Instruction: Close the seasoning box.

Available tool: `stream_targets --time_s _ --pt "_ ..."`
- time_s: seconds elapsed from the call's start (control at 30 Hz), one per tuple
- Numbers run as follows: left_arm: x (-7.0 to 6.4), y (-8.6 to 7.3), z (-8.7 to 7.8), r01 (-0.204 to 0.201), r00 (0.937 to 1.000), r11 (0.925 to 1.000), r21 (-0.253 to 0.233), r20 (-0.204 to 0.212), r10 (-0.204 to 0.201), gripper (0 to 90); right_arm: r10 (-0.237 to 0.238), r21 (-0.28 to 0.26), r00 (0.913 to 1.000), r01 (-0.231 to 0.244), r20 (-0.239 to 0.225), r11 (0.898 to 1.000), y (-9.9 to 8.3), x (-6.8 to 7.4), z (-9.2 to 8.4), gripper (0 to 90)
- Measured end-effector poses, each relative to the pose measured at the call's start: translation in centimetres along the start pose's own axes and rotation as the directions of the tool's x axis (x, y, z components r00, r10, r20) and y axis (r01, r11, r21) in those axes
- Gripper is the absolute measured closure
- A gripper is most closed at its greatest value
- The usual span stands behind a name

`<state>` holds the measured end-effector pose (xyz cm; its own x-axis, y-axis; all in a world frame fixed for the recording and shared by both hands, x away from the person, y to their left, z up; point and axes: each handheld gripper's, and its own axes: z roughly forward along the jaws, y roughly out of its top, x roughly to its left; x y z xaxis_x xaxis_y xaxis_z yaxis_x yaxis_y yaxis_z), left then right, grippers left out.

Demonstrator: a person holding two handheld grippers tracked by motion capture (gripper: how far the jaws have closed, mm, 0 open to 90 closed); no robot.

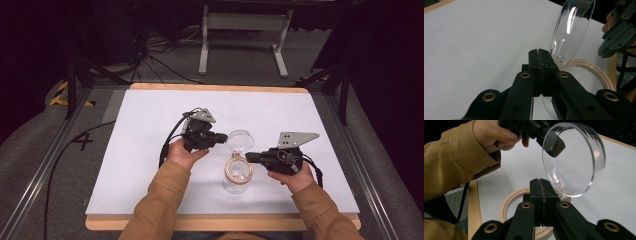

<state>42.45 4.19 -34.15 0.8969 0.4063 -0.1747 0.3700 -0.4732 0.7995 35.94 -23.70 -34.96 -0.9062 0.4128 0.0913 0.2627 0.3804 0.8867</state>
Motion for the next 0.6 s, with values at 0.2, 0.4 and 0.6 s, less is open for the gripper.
stream_targets --time_s 0.2,0.4,0.6 --pt "-0.4 0.1 0.1 -0.006 0.9999 0.9998 0.02 0.009 0.006 89.3 0.0 -0.004 1.0 0.0 -0.003 1.0 0.1 0.0 -0.1 89.3" --pt "-0.7 0.2 -0.4 -0.034 0.9993 0.9972 0.067 0.021 0.032 89.3 0.002 -0.005 0.9999 -0.002 -0.013 1.0 0.1 0.1 -0.3 89.3" --pt "-1.1 0.3 -0.8 -0.045 0.9983 0.9957 0.082 0.041 0.041 89.3 0.005 0.0 0.9997 -0.005 -0.022 1.0 0.1 0.3 -0.3 89.3"
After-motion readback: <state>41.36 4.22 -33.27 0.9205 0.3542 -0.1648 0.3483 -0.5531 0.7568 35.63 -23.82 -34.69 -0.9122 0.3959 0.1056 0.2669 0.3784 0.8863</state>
